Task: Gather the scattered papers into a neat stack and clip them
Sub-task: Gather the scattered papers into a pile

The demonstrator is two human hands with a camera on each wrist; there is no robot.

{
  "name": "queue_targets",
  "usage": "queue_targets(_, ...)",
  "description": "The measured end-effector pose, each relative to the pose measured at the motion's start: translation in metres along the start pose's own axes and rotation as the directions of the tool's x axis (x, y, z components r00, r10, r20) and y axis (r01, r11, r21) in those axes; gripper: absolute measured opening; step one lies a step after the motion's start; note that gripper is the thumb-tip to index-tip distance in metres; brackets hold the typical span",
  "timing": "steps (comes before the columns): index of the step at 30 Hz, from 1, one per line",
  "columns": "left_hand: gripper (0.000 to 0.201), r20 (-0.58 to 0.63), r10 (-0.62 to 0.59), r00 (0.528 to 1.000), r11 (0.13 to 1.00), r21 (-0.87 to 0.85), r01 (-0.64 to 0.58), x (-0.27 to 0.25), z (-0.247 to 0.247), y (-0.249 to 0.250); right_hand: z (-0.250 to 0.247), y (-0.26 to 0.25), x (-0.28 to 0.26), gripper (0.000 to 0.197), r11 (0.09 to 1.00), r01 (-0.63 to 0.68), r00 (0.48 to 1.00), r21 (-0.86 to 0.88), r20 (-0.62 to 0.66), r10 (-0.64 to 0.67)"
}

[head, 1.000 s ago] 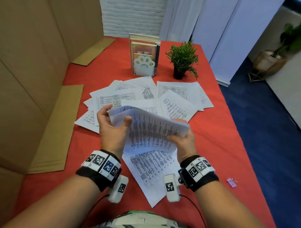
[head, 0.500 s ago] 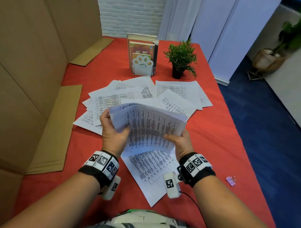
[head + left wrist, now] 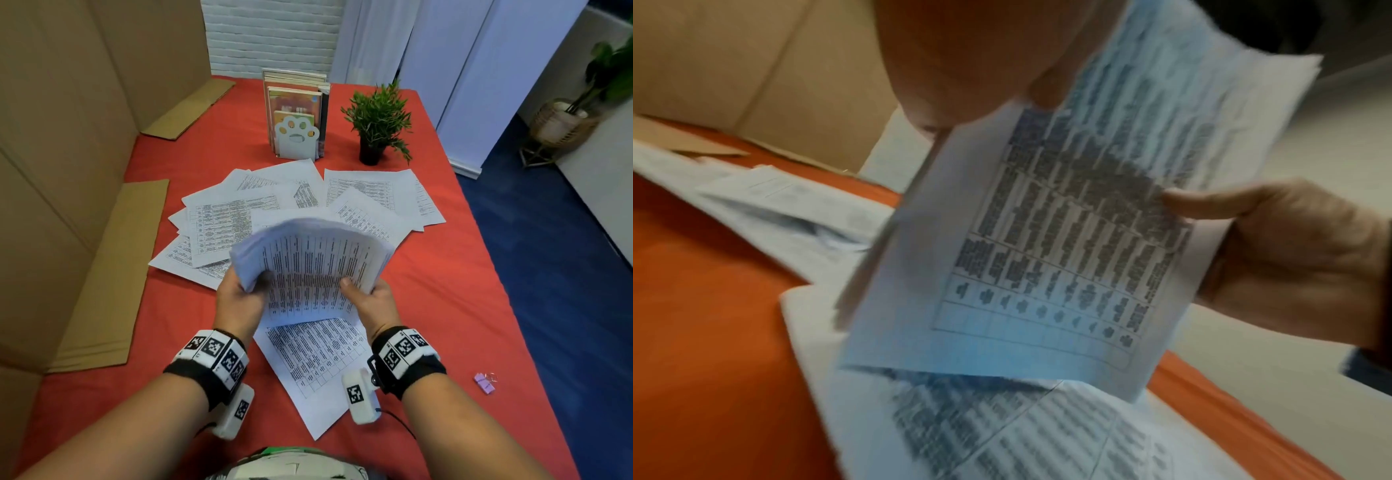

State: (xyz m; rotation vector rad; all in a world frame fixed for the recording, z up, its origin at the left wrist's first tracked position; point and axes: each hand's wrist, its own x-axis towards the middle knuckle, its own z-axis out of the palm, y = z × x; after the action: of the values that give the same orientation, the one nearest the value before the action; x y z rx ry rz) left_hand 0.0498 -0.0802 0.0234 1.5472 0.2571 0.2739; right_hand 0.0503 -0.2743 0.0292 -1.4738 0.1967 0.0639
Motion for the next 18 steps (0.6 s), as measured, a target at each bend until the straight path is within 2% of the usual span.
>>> queue_targets(4, 0.038, -0.036, 0.152, 0.988, 0.987, 0.05, -0.15, -0.003, 0.015, 0.02, 0.013, -0.001, 0.003, 0.018, 0.987, 0.159, 0.98, -0.023, -0.117, -0.161)
queue_targets(6, 0.037, -0.083, 0.132, 0.988, 0.991, 0.025, -0.13, -0.004, 0.019, 0.025, 0.018, 0.001, 0.004, 0.018, 0.977, 0.206, 0.971, -0.051, -0.112, -0.211)
queue_targets(8, 0.028, -0.162, 0.084, 0.983, 0.995, -0.043, -0.092, -0.002, 0.02, 0.027, 0.019, 0.006, 0.004, 0.02, 0.972, 0.223, 0.973, -0.077, -0.045, -0.227)
queue_targets(10, 0.024, -0.214, 0.026, 0.977, 0.998, -0.057, -0.039, 0.003, 0.018, 0.027, 0.015, 0.011, 0.004, 0.019, 0.957, 0.217, 0.976, -0.193, 0.048, -0.212)
queue_targets(12, 0.022, -0.222, -0.023, 0.975, 0.999, -0.033, 0.016, 0.009, 0.013, 0.025, 0.009, 0.017, 0.006, 0.025, 0.933, 0.172, 0.985, -0.317, 0.058, -0.162)
queue_targets(14, 0.015, -0.15, -0.065, 0.987, 0.998, 0.0, 0.066, 0.015, 0.005, 0.016, 0.003, 0.016, 0.007, 0.032, 0.918, 0.138, 0.99, -0.372, 0.022, -0.14)
queue_targets(16, 0.021, -0.001, -0.127, 0.992, 0.991, 0.052, 0.126, 0.014, 0.0, 0.009, -0.003, 0.011, 0.012, 0.041, 0.927, 0.094, 0.993, -0.363, -0.028, -0.112)
queue_targets(18, 0.025, 0.099, -0.193, 0.976, 0.977, 0.11, 0.182, 0.01, -0.001, 0.005, -0.007, 0.001, 0.015, 0.036, 0.946, 0.03, 0.998, -0.323, -0.039, -0.045)
